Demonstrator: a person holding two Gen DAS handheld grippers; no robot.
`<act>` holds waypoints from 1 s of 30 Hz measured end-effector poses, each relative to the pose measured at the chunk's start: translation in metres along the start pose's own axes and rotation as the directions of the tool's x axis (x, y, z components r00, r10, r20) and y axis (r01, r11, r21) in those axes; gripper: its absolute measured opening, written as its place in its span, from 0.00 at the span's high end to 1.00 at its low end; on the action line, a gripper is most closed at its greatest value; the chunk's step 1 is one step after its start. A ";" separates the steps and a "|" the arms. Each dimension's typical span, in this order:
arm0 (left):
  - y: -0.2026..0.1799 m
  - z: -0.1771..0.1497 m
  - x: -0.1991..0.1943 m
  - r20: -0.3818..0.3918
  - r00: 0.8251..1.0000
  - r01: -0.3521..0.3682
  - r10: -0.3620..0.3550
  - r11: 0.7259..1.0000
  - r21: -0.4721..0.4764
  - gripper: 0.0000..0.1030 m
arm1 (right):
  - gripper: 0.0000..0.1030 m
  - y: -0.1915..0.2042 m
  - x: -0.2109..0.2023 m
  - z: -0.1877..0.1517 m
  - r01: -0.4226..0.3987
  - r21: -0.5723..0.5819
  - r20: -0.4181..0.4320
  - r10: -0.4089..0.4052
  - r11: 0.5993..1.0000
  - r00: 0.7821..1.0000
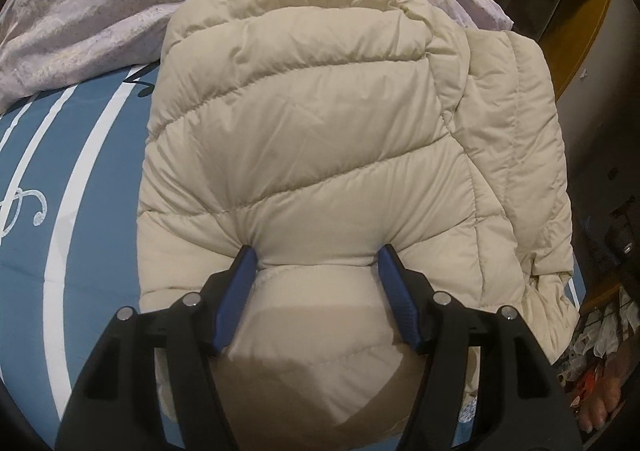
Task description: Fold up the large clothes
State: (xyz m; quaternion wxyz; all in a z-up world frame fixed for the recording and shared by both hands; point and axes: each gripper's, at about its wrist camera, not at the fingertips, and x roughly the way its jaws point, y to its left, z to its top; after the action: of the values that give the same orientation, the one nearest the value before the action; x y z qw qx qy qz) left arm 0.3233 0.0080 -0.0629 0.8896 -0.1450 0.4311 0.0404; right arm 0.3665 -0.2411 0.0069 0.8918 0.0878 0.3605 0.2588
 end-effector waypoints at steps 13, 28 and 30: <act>0.004 0.001 0.005 0.002 1.000 0.027 -0.027 1.000 0.006 0.38 | 0.66 0.047 0.061 -0.006 0.006 -0.101 -0.109 -0.017 0.995 0.994; 0.003 0.012 -0.032 0.090 0.994 0.061 -0.063 0.998 0.026 0.38 | 0.69 0.002 0.092 -0.033 0.053 -0.019 -0.182 -0.056 0.998 0.982; 0.003 0.022 -0.039 0.117 0.993 0.028 -0.033 0.999 0.037 0.37 | 0.69 0.000 0.094 -0.035 0.052 -0.019 -0.180 -0.055 0.998 0.982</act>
State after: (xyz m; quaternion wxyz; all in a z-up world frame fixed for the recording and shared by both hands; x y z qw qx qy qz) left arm 0.3145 0.0193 -0.0201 0.9164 -0.1333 0.3764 0.0277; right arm 0.3994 -0.1925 -0.0751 0.8628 0.0480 0.4401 0.2441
